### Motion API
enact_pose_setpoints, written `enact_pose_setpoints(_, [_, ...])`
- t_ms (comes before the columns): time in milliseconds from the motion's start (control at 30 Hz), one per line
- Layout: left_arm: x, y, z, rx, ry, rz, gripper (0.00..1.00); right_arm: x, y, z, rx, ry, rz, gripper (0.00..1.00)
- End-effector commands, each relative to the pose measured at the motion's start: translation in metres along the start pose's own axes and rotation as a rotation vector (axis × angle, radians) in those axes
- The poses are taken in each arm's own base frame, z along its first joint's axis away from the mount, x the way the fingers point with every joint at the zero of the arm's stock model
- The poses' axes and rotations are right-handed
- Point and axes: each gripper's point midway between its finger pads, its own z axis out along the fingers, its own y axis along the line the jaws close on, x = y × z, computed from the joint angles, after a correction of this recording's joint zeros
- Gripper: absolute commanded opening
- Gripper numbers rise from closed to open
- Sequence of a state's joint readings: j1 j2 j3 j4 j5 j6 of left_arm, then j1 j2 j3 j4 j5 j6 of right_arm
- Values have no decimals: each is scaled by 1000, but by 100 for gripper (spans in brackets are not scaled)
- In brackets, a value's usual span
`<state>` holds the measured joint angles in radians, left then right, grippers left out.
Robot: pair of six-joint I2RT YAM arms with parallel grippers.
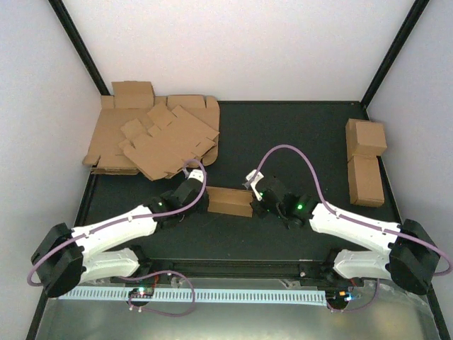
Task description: Fold the paper box
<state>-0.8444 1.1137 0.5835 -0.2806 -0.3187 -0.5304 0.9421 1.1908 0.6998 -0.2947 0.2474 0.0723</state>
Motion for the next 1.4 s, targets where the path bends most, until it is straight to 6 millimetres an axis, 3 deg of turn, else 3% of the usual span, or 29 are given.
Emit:
enact_pose_setpoints(0, [-13, -11, 2, 34, -22, -10, 20, -15, 7, -9, -45, -4, 71, 5])
enact_pose_setpoints(200, [-14, -13, 4, 38, -18, -9, 9, -23, 8, -13, -43, 64, 129, 8])
enact_pose_setpoints(333, [-14, -12, 3, 35, -16, -8, 2, -23, 5, -15, -29, 73, 145, 16])
enact_pose_setpoints(567, [-17, -11, 1, 24, -10, -2, 1, -4, -7, -12, 36, 65, 116, 28])
enact_pose_setpoints(833, [-19, -14, 1, 30, -12, 3, 1, 10, -19, -5, 118, 92, 91, 30])
enact_pose_setpoints(1000, [-20, -16, 2, 41, -9, -5, 2, 9, -18, -2, 120, 97, 89, 19])
enact_pose_setpoints(1133, [-20, -20, 2, 57, -3, -17, 14, 4, -13, -7, 85, 89, 128, 18])
enact_pose_setpoints(1233, [-22, -24, 2, 79, -13, -37, 35, 2, -14, -11, 88, 92, 155, 18])
enact_pose_setpoints(1367, [-22, -30, 6, 111, -19, -50, 52, 3, -14, -12, 85, 97, 166, 17])
